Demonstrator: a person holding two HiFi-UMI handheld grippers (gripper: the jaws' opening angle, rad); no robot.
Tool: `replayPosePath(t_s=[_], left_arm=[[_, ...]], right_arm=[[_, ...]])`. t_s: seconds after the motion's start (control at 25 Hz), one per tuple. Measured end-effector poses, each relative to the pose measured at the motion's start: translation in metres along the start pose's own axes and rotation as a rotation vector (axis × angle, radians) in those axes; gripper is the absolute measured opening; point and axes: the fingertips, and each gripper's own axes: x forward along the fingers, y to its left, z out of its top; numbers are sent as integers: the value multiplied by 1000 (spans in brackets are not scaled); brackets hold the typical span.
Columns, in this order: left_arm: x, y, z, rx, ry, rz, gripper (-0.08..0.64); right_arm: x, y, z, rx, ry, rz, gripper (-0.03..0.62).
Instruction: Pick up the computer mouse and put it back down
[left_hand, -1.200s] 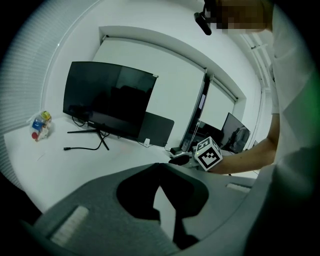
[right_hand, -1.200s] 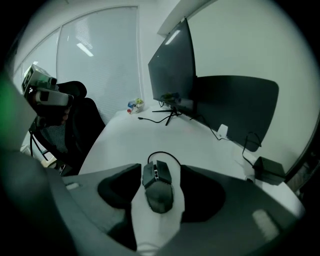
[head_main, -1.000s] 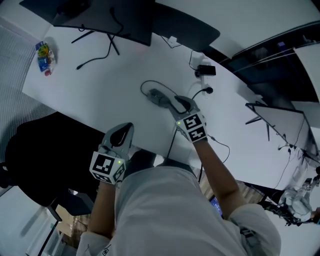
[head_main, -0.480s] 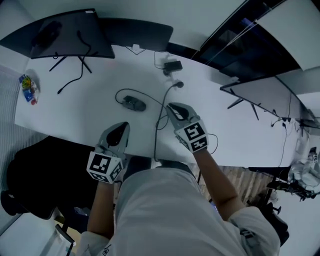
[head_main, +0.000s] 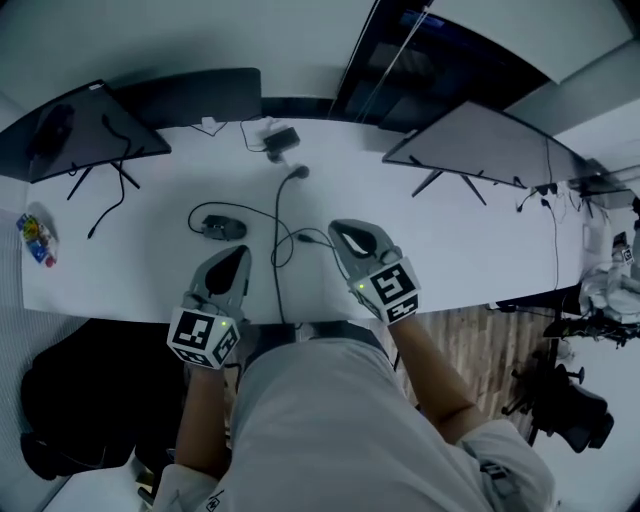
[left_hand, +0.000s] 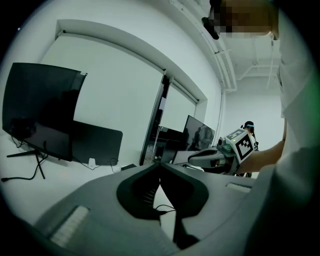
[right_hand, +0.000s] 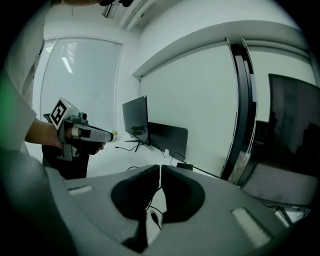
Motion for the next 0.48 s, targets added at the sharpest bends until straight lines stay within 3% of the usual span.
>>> replayPosePath(t_s=[0.48], left_arm=[[39,-62,20,52,-15,-92,5]], right_arm=[[-89,-32,-5,50,-45,-95,11]])
